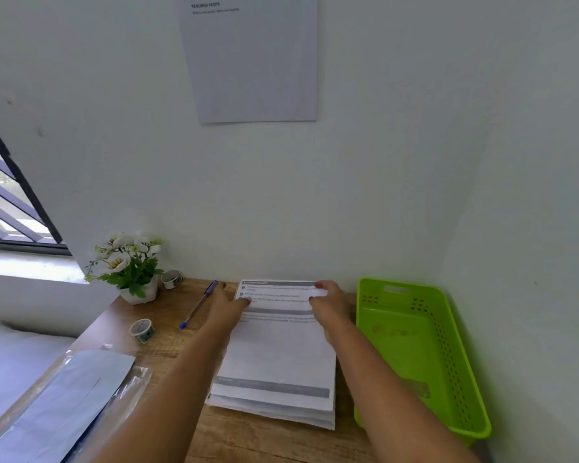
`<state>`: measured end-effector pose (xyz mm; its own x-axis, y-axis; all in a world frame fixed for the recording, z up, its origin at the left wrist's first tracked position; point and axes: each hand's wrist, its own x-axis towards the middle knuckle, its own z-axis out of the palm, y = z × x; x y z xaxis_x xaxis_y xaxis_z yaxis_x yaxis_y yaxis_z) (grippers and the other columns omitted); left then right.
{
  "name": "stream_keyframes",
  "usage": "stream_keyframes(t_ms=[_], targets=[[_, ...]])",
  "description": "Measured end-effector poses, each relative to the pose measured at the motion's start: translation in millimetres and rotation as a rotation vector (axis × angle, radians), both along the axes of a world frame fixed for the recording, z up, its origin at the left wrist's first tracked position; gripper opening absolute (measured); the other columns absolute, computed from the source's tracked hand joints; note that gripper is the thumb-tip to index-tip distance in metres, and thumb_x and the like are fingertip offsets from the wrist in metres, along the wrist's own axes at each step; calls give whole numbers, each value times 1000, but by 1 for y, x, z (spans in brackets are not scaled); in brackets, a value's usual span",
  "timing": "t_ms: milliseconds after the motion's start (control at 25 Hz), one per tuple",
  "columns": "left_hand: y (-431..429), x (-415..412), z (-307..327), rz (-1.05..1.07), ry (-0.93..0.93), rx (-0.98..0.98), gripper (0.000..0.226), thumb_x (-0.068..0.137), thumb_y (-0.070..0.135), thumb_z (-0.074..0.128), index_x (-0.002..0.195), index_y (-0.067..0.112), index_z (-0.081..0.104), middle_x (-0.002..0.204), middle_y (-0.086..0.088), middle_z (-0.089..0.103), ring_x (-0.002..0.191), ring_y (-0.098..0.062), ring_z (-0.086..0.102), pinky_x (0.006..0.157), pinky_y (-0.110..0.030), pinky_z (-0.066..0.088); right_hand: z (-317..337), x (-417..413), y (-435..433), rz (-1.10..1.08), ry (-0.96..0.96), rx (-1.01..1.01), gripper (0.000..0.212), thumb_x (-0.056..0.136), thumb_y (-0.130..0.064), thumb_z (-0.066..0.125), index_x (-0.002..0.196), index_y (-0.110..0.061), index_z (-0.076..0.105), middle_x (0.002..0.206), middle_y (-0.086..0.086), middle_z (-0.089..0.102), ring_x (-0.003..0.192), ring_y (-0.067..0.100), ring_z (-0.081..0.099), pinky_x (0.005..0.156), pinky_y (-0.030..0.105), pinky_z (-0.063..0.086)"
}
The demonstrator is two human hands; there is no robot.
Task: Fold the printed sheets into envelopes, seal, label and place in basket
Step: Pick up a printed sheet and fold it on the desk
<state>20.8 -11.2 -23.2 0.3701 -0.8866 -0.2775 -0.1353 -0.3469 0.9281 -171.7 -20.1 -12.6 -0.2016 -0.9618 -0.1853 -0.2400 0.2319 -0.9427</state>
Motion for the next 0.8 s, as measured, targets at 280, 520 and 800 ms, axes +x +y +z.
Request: stream_keyframes(t_ms=[280, 520, 800], targets=[[45, 29, 35, -133, 136, 12, 34, 92, 25, 58, 120, 6, 54, 103, -14, 68, 89, -33, 66, 84, -48, 54, 22, -10, 39, 159, -240, -32, 53, 87, -1, 58, 132, -28, 48, 118, 0, 55, 96, 15, 58, 76, 26, 52], [85, 61, 26, -277, 364, 26, 32, 94, 30, 50, 115, 8, 58, 103, -18, 69, 89, -31, 66, 79, -46, 55, 15, -5, 82, 152, -238, -6, 43, 86, -10, 65, 124, -28, 58, 129, 4, 56, 114, 22, 58, 99, 43, 48], [104, 67, -10, -333, 401, -130, 33, 93, 30, 49, 114, 9, 62, 108, -17, 69, 97, -33, 66, 84, -48, 54, -22, -1, 116, 100, -277, -176, 38, 88, -12, 64, 117, -35, 63, 133, -6, 57, 121, 14, 56, 105, 39, 44]])
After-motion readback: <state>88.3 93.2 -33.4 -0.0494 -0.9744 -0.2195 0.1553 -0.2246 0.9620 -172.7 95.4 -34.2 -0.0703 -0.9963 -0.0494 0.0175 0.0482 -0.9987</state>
